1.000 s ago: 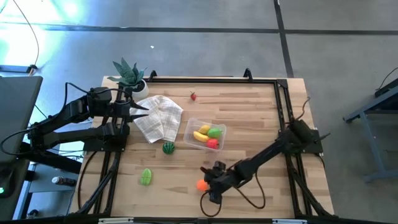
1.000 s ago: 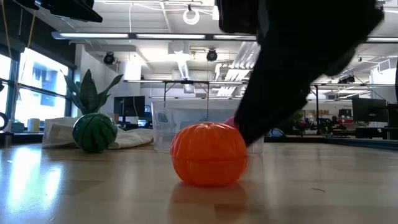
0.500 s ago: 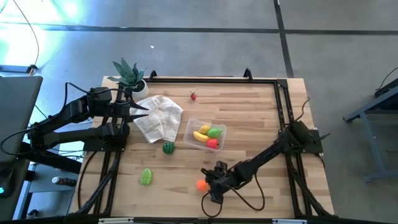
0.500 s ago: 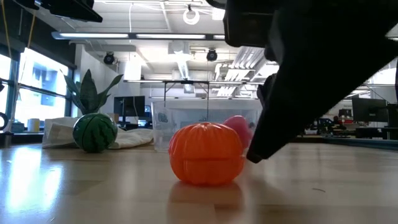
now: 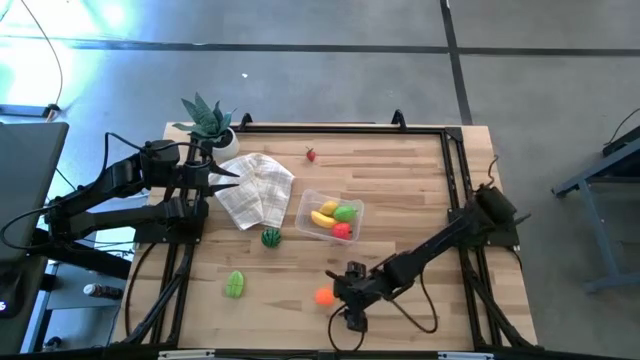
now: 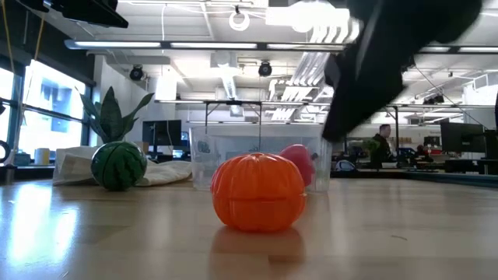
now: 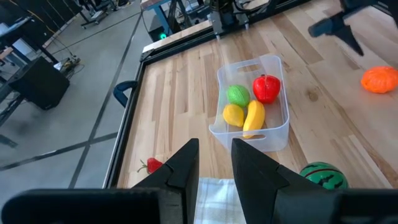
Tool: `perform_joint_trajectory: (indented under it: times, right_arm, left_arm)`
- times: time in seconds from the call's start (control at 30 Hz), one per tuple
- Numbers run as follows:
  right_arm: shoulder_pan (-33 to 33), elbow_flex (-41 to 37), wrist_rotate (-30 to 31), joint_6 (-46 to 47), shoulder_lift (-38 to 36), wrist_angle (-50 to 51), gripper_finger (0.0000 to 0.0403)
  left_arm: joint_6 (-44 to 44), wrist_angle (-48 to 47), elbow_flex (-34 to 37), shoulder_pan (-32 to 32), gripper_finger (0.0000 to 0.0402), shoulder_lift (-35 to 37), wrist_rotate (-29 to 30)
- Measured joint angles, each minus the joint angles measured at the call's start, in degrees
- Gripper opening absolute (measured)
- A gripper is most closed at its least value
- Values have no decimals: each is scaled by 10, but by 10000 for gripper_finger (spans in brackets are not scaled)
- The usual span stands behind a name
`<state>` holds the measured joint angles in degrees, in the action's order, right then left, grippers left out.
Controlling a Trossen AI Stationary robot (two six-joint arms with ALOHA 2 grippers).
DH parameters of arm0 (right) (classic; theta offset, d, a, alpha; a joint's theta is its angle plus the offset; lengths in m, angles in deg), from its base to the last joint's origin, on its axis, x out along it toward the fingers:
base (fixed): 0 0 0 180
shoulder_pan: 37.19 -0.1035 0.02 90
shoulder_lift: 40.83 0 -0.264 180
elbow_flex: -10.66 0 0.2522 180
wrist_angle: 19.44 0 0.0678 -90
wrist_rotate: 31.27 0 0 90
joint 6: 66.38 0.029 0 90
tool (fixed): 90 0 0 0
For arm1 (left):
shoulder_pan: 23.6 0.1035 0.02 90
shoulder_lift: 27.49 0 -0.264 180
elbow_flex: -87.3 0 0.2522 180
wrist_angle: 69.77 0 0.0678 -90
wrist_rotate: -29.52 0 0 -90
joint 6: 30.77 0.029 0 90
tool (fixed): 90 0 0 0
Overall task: Pick and placing Produce into tupperware
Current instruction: Put the orange pumpkin into the transparent container
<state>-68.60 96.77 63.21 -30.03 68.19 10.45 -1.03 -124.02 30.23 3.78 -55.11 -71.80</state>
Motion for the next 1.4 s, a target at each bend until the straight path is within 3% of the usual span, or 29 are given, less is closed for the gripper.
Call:
perform_joint_trajectory:
  times: [0.17, 0.4, 0.57, 0.93, 1.1, 1.4]
  right_arm:
    - [27, 33, -3, -5, -36, 51, 303]
    - [71, 254, 22, -33, -13, 297, 303]
    - [91, 407, 24, 74, 56, 472, 303]
    - [90, 628, -63, 132, 247, 611, 303]
    - [78, 586, -94, 170, 259, 560, 303]
    - [62, 537, -73, 213, 264, 519, 303]
  left_arm:
    - [0, 0, 0, 0, 85, 0, 0]
    - [0, 0, 0, 0, 85, 0, 0]
    - [0, 0, 0, 0, 85, 0, 0]
    - [0, 0, 0, 0, 85, 0, 0]
    - [0, 0, 0, 0, 85, 0, 0]
    - [0, 0, 0, 0, 85, 0, 0]
